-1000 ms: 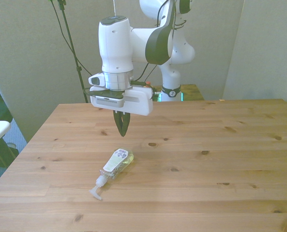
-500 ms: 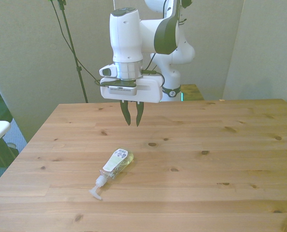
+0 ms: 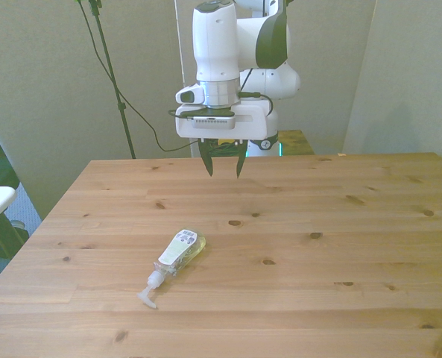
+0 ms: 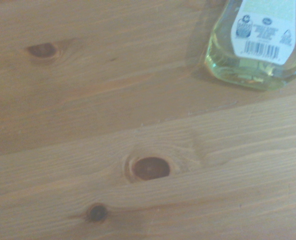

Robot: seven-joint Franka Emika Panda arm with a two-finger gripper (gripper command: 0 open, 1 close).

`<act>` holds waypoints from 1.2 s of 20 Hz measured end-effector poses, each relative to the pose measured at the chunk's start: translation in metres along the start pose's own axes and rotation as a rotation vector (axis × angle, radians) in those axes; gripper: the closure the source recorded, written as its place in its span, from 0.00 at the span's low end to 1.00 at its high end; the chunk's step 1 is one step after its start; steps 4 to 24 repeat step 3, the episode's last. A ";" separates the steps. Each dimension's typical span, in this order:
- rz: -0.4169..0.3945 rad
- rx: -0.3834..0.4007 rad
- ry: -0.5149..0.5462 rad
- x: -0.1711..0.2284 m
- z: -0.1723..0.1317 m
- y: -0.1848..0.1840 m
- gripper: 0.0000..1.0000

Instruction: Knock down the sanitizer

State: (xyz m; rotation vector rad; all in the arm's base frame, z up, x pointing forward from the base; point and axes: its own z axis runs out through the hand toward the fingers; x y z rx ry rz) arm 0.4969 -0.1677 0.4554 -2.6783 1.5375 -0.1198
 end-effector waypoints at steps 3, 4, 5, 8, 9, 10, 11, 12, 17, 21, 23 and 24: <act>-0.018 -0.002 -0.003 -0.016 -0.001 0.005 0.00; -0.018 -0.002 -0.003 -0.016 -0.001 0.005 0.00; -0.018 -0.002 -0.003 -0.016 -0.001 0.005 0.00; -0.018 -0.002 -0.003 -0.016 -0.001 0.005 0.00; -0.018 -0.002 -0.003 -0.016 -0.001 0.005 0.00; -0.018 -0.002 -0.003 -0.016 -0.001 0.005 0.00; -0.018 -0.002 -0.003 -0.016 -0.001 0.005 0.00; -0.018 -0.002 -0.003 -0.016 -0.001 0.005 0.00; -0.018 -0.002 -0.003 -0.016 -0.001 0.005 0.00; -0.018 -0.002 -0.003 -0.016 -0.001 0.005 0.00; -0.018 -0.002 -0.003 -0.016 -0.001 0.005 0.00; -0.018 -0.002 -0.003 -0.016 -0.001 0.005 0.00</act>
